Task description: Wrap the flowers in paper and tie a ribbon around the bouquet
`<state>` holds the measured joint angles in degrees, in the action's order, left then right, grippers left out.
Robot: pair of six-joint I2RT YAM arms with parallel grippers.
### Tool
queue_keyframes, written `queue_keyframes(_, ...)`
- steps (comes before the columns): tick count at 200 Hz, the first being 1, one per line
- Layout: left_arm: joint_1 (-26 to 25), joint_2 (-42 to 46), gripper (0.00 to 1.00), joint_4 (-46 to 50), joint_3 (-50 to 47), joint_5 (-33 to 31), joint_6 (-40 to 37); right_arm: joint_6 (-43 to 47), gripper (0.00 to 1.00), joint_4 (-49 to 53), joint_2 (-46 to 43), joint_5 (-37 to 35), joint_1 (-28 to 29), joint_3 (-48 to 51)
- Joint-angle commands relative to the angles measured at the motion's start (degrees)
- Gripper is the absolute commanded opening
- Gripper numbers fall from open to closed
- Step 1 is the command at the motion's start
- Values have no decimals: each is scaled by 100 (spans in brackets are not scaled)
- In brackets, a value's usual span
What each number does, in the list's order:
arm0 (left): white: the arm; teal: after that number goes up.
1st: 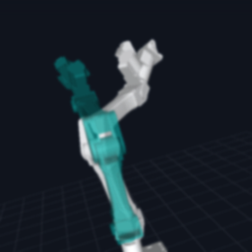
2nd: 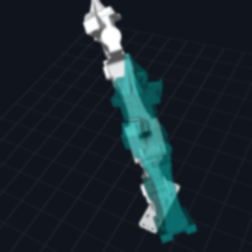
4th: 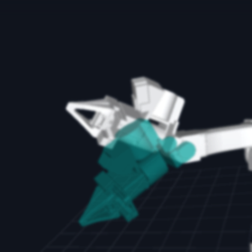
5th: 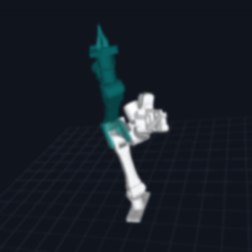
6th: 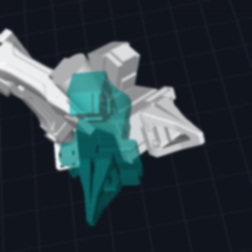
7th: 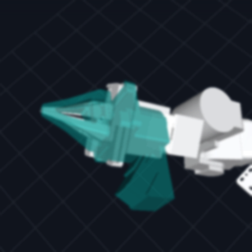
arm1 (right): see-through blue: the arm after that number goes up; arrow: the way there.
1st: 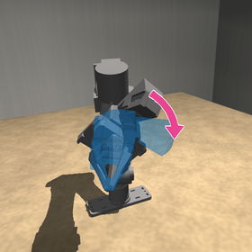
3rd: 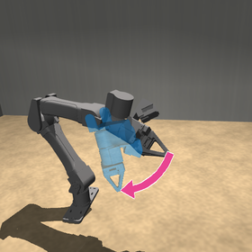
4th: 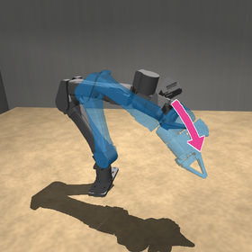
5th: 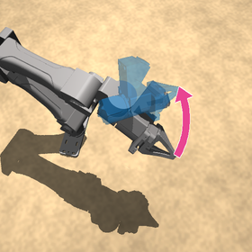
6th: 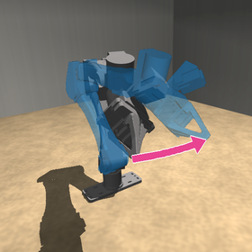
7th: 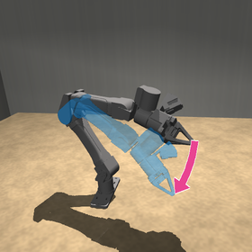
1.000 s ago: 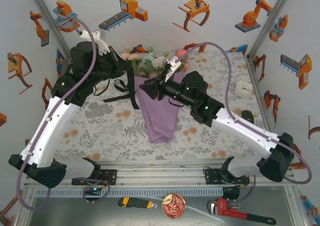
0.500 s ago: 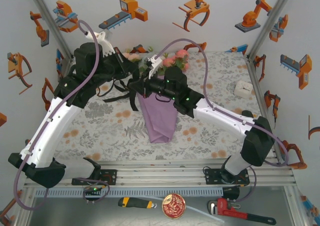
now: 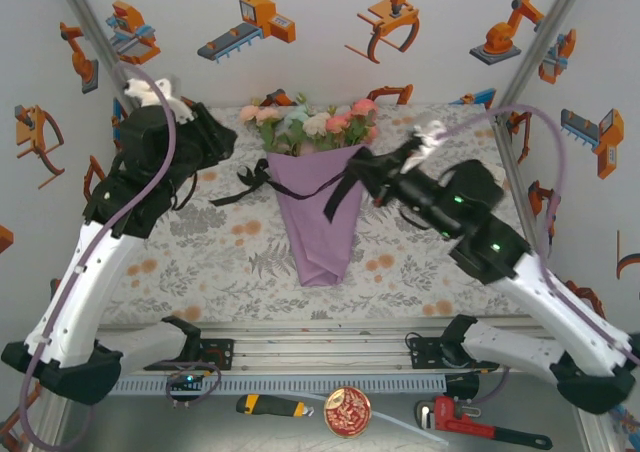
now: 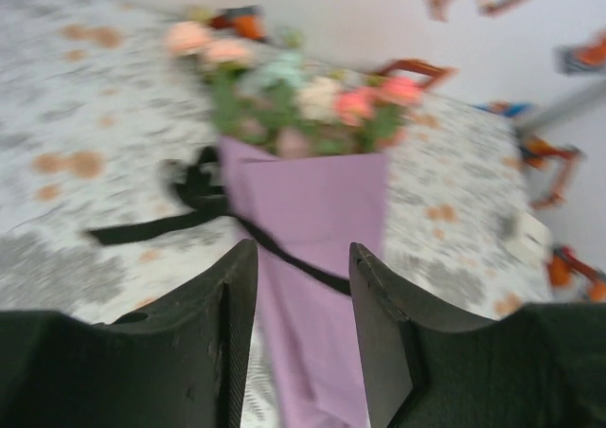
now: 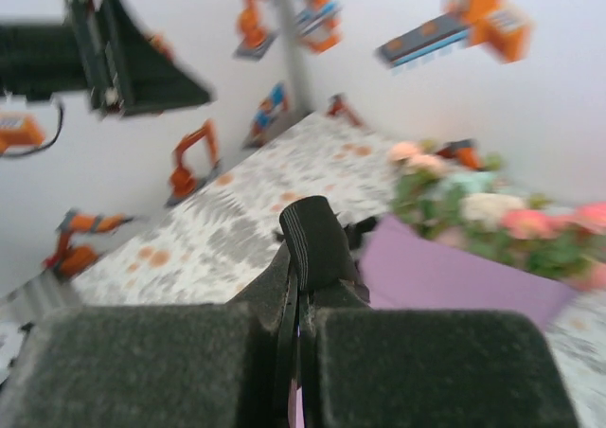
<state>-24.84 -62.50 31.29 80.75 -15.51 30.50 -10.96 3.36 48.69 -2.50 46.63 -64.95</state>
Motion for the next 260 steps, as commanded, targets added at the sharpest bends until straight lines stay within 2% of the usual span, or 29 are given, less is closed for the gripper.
queue_keyframes(1, 552, -36, 43, 105, -888, -259, 463, 134, 0, 835, -392, -1131, -92, 534)
queue_keyframes(18, 903, -328, 43, -66, -1422, 340, 682, 5, 0, 860, -609, -1310, -121, 925)
queue_keyframes(28, 996, -660, 43, -266, -1580, 832, 535, -49, 0, 860, -666, -1319, -119, 1062)
queue_keyframes(45, 1001, -1468, 41, -474, -1442, 2047, -635, -93, 0, 860, -714, -1347, -128, 1226)
queue_keyframes(60, 887, -2183, 41, -200, -1047, 2453, -1808, -74, 0, 864, -712, -1324, -137, 1271)
queue_keyframes(71, 757, -2567, 41, -160, -919, 2114, -2504, -40, 0, 860, -704, -1309, -146, 1283)
queue_keyframes(89, 747, -3194, 41, 36, -602, 1816, -3130, 18, 0, 862, -687, -1305, -148, 1284)
queue_keyframes(110, 583, -4001, 41, 441, -95, 898, -3911, 130, 0, 879, -696, -1288, -155, 1287)
queue_keyframes(132, 510, -4628, 43, 508, 189, 720, -4518, 225, 0, 926, -779, -1322, -176, 1350)
queue_keyframes(176, 402, -5322, 45, 372, 507, 681, -4827, 318, 0, 923, -861, -1350, -229, 1528)
queue_keyframes(260, 303, -6130, 47, 347, 1001, 154, -5147, 498, 0, 955, -819, -1228, -366, 1458)
